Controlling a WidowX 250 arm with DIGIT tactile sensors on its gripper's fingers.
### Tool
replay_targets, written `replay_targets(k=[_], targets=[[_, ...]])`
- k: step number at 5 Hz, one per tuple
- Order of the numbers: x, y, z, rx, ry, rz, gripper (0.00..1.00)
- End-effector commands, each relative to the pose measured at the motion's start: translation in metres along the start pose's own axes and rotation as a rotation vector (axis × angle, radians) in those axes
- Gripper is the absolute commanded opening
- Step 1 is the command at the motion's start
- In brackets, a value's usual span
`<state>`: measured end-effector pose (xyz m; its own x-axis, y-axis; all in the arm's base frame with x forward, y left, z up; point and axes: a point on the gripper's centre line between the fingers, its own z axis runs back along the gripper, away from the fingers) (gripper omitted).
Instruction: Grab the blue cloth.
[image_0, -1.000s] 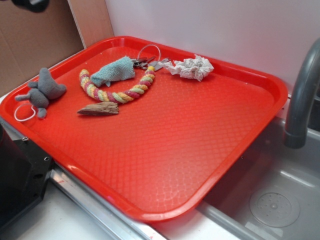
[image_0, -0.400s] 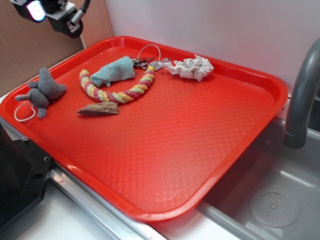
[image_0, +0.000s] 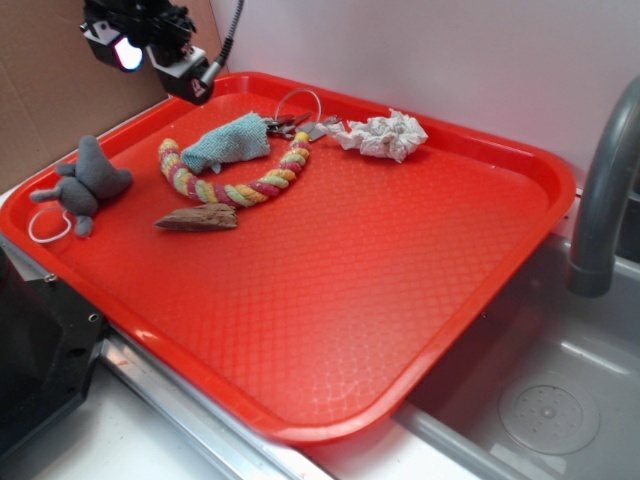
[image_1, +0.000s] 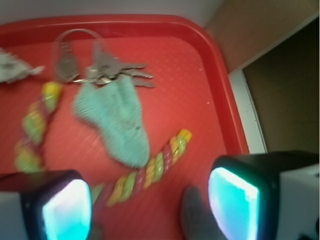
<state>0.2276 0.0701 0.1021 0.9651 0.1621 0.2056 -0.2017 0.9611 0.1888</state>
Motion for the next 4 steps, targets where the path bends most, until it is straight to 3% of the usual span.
replay_targets(k=[1, 4], targets=[[0.017, -0.004, -0.050, 0.011, 0.025, -0.038, 1.00], [0.014, -0.002, -0.084, -0.060, 0.073, -0.058, 1.00]])
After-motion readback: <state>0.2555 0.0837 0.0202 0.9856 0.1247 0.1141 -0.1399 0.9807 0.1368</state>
